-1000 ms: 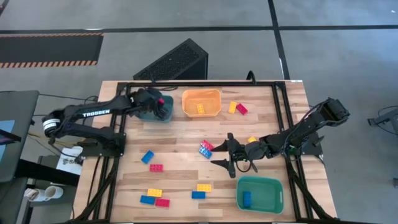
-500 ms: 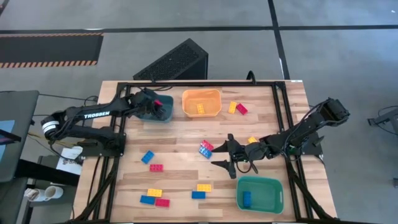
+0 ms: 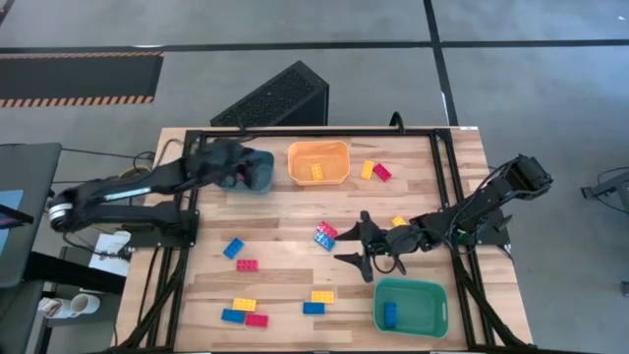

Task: Sort & place blocks by color
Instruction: Put the yellow game piece into the yellow bin

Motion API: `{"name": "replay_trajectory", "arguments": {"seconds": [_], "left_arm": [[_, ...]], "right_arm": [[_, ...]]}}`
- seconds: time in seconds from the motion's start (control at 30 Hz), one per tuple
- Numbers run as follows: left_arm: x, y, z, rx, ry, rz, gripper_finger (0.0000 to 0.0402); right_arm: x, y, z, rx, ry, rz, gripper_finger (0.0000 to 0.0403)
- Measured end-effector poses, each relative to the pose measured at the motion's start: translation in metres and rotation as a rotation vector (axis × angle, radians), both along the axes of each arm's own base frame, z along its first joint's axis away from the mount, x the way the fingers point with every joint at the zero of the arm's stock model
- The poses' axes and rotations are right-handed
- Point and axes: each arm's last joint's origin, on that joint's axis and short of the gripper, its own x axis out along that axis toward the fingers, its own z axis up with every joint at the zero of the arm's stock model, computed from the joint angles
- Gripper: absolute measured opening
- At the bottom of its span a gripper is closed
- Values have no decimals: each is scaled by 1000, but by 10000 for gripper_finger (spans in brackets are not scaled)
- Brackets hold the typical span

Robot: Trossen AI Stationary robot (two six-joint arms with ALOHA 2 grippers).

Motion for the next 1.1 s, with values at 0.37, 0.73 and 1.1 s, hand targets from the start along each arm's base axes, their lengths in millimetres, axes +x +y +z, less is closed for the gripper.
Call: {"name": "replay_trajectory", "arguments": {"seconds": [0.37,0.73,1.1], "left_arm": [[-22,-77,0,80,-435,-385,117],[-12,-115,-35,38,-428,-452,87],[4,-127,-52,41,-350,-480,87]], "right_arm": [[2,-9,-1,-18,7,-75,270],[6,-23,-2,19,9,-200,270],[9,-41,-4,147,6,-317,259]]}}
